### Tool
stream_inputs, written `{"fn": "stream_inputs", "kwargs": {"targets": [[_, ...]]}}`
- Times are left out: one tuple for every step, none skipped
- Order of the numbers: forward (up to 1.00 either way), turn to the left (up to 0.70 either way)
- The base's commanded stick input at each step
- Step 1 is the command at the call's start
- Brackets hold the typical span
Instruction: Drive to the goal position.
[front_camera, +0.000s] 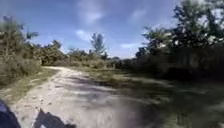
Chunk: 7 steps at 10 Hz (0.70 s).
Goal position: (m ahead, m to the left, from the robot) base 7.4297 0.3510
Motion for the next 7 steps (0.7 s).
{"fn": "stream_inputs", "kwargs": {"targets": [[0.85,0.27],[0.85,0.27],[0.85,0.27],[0.85,0.27],[0.85,0.27],[0.85,0.27],[0.85,0.11]]}}
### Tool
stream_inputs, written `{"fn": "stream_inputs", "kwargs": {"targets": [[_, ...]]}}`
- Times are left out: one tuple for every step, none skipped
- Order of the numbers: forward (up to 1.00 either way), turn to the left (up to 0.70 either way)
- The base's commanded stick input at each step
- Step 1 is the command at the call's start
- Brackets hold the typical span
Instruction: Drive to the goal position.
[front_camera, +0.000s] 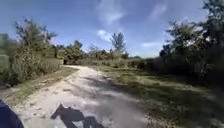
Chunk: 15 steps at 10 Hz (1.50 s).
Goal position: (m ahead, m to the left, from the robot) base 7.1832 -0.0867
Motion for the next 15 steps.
{"fn": "stream_inputs", "kwargs": {"targets": [[0.85,0.00],[0.85,0.00],[0.85,0.00],[0.85,0.27],[0.85,0.27],[0.85,0.08],[0.85,0.00],[0.85,0.00],[0.85,0.00],[0.85,0.00],[0.85,0.00],[0.85,0.00],[0.85,0.00],[0.85,0.00],[0.85,0.00]]}}
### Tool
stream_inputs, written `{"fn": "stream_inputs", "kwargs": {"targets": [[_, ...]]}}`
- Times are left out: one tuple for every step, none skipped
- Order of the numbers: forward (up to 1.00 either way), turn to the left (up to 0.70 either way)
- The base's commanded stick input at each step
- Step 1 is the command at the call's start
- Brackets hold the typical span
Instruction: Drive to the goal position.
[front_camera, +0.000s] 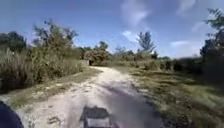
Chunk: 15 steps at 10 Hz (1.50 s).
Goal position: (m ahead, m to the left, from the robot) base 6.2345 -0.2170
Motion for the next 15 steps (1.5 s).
{"fn": "stream_inputs", "kwargs": {"targets": [[0.90,0.00],[1.00,0.00],[1.00,0.00],[1.00,0.00],[1.00,0.00],[1.00,0.00],[1.00,0.00],[1.00,0.00],[1.00,0.00],[1.00,0.00],[1.00,0.00],[1.00,0.27],[1.00,0.27],[1.00,0.14],[1.00,0.00]]}}
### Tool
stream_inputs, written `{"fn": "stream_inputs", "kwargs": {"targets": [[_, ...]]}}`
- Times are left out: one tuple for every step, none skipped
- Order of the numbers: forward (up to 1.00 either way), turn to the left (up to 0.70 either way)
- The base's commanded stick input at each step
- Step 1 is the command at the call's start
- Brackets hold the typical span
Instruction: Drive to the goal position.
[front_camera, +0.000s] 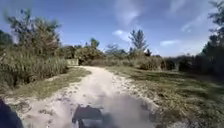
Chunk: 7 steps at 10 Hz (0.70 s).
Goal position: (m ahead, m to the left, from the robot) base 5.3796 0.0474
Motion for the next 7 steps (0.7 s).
{"fn": "stream_inputs", "kwargs": {"targets": [[1.00,0.00],[1.00,0.00],[1.00,0.00],[1.00,0.00],[1.00,0.03],[1.00,0.27],[1.00,0.27]]}}
